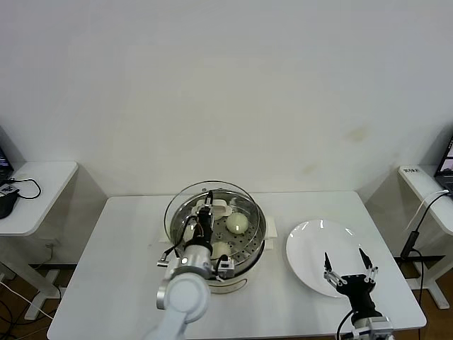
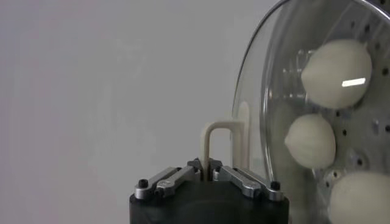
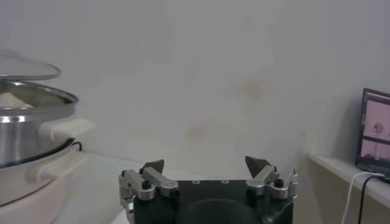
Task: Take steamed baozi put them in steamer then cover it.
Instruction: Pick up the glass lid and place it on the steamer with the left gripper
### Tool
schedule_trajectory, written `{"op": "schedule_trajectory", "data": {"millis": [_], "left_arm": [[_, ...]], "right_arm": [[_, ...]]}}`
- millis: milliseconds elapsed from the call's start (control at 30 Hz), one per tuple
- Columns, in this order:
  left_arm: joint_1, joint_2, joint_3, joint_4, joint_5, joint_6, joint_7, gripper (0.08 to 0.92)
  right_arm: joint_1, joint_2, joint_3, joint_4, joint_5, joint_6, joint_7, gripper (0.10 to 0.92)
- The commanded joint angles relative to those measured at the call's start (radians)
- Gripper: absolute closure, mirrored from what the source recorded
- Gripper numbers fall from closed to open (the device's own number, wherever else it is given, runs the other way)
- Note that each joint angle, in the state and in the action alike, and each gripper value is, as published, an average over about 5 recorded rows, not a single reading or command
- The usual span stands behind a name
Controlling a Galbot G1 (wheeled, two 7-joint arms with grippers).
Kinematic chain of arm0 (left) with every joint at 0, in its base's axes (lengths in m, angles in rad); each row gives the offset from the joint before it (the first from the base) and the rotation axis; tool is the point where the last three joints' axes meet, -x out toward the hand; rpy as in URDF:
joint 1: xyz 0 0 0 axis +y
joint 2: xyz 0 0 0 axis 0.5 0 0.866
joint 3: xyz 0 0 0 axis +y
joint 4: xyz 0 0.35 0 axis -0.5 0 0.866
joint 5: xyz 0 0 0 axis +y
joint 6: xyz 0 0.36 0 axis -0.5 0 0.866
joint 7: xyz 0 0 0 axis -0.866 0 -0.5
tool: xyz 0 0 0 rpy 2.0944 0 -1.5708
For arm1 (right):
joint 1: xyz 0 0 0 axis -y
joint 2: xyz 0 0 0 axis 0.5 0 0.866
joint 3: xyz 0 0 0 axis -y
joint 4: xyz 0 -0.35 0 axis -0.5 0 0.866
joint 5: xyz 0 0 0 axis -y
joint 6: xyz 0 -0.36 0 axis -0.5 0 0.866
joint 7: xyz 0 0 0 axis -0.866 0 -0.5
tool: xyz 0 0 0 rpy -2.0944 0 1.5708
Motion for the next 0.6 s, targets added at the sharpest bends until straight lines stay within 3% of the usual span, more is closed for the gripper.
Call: {"op": "schedule_trajectory", "data": {"millis": [33,600], "left_arm": [[-0.019,-0.056,0.025,0.061,0.057,0.003,0.016,0.865],[0.007,-0.062,0.021,0.064,0.056,-0.001,0.017,0.865]], "right_arm": [[0.001,-0.001,-0.002,-0.004,-0.009,0.000,-0.002,0.203],[-0.003,-0.002,-0.006,-0.005,-0.013,0.003,-0.006,0.203]]}}
